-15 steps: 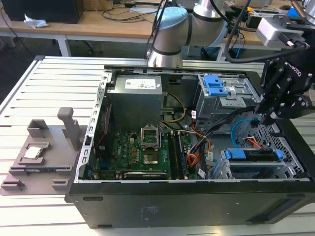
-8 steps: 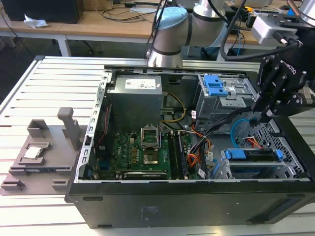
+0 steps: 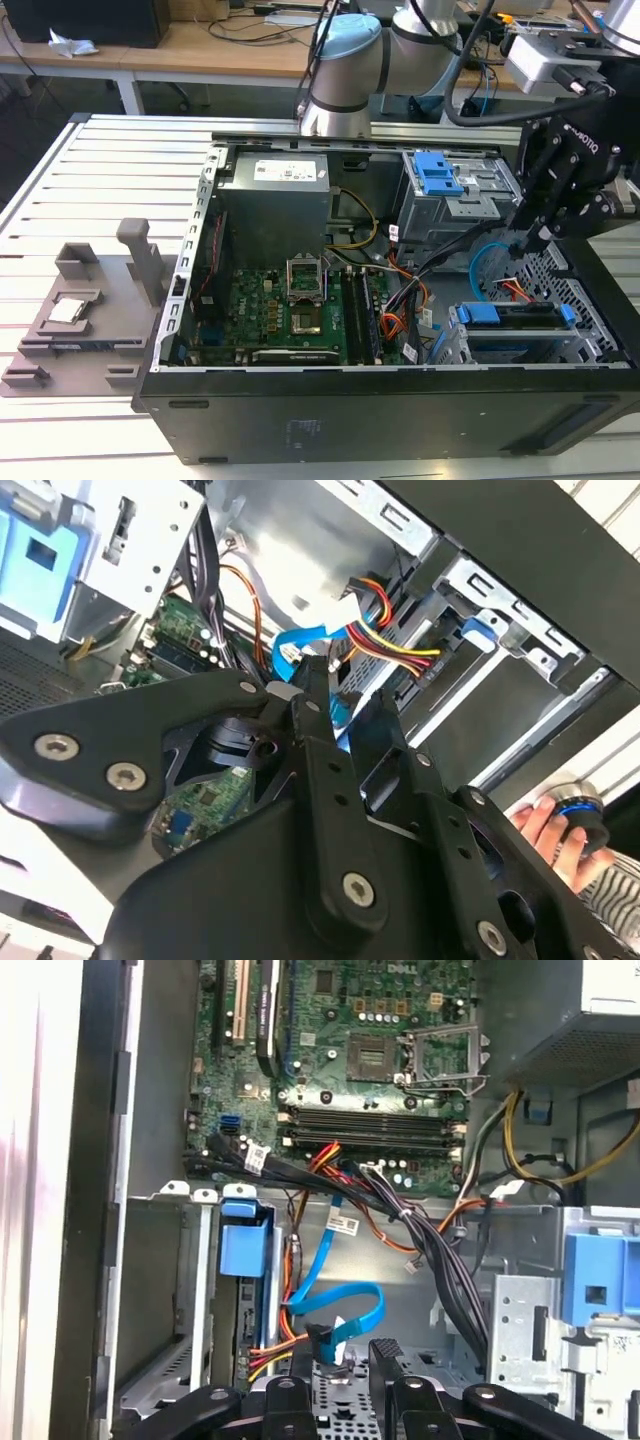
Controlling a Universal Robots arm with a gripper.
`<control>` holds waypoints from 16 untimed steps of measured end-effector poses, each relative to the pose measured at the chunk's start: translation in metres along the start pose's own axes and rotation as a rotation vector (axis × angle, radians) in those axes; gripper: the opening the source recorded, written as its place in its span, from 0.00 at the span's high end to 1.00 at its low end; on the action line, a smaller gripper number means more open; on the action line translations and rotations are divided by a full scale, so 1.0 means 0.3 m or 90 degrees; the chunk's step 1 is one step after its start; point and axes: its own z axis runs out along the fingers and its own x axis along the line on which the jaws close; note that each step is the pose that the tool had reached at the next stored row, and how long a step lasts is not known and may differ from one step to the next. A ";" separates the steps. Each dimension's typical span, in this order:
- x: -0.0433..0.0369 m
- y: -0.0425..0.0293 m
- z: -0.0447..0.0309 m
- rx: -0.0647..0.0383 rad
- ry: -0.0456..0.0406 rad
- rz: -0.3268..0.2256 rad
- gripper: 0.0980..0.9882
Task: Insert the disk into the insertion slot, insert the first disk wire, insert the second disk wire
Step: 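Insert the second disk wire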
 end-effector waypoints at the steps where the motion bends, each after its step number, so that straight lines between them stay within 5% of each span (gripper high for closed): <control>1: 0.001 0.006 0.002 0.000 0.0041 -0.003 0.70; 6: 0.004 0.019 0.016 0.000 0.0056 -0.021 0.70; 10: 0.003 0.033 0.019 -0.001 0.0154 -0.033 0.70; 16: 0.003 0.034 0.019 -0.001 0.0158 -0.033 0.70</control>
